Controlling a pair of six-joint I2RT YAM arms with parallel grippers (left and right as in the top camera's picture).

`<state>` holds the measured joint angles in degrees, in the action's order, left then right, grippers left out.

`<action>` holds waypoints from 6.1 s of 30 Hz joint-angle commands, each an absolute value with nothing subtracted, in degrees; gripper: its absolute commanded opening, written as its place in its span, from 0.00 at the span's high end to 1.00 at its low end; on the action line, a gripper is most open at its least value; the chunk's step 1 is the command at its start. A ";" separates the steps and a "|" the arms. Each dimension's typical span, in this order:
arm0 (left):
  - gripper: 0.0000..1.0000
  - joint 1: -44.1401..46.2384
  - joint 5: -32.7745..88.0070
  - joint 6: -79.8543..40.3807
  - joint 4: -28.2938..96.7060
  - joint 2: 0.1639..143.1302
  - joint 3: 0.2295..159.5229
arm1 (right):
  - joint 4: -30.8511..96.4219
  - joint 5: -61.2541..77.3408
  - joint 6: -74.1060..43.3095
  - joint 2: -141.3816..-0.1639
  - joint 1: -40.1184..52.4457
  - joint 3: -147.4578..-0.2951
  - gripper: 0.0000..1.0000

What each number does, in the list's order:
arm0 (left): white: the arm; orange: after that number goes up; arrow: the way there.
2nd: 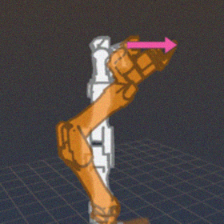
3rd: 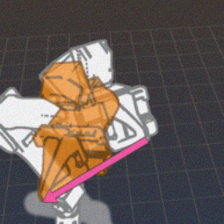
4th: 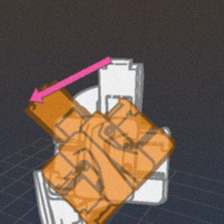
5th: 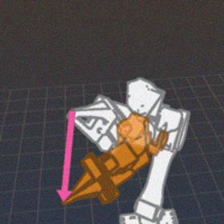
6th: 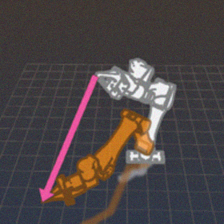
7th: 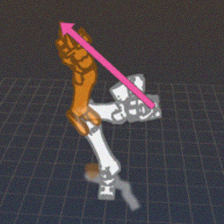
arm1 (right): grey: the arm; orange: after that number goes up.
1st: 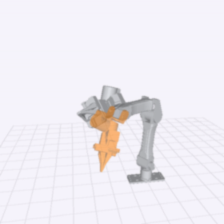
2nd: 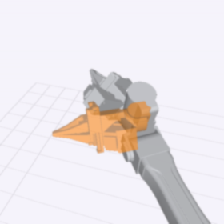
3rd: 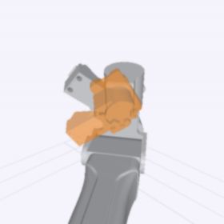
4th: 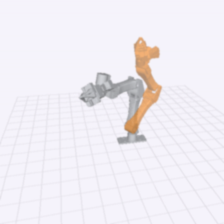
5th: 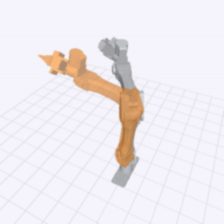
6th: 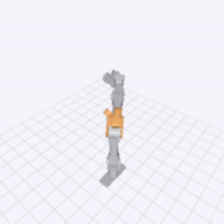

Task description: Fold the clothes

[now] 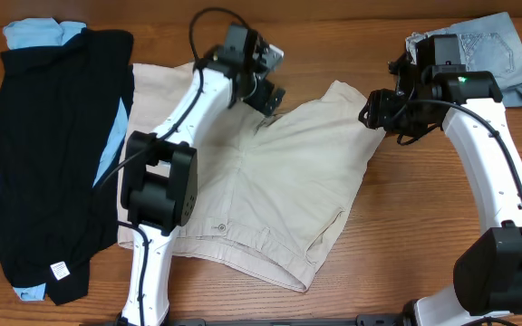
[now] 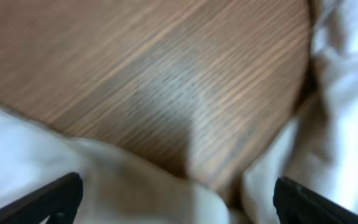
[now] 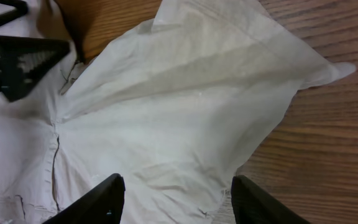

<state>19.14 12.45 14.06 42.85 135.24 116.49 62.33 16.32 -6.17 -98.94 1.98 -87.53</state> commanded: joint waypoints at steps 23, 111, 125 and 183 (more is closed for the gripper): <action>0.00 16.38 9.61 13.32 85.08 135.24 159.85 | 58.43 19.62 -19.75 -98.39 21.93 -60.20 0.37; 0.00 10.35 -15.42 13.89 73.19 135.76 144.53 | 55.64 3.62 1.76 -119.87 36.62 -83.72 0.20; 0.00 6.17 -7.29 15.77 76.73 135.76 144.53 | 69.69 11.62 -11.60 -111.96 41.39 -97.23 0.16; 0.00 19.79 -13.13 7.94 71.37 151.37 144.49 | 21.52 -4.19 -22.74 -106.94 5.26 -50.54 0.25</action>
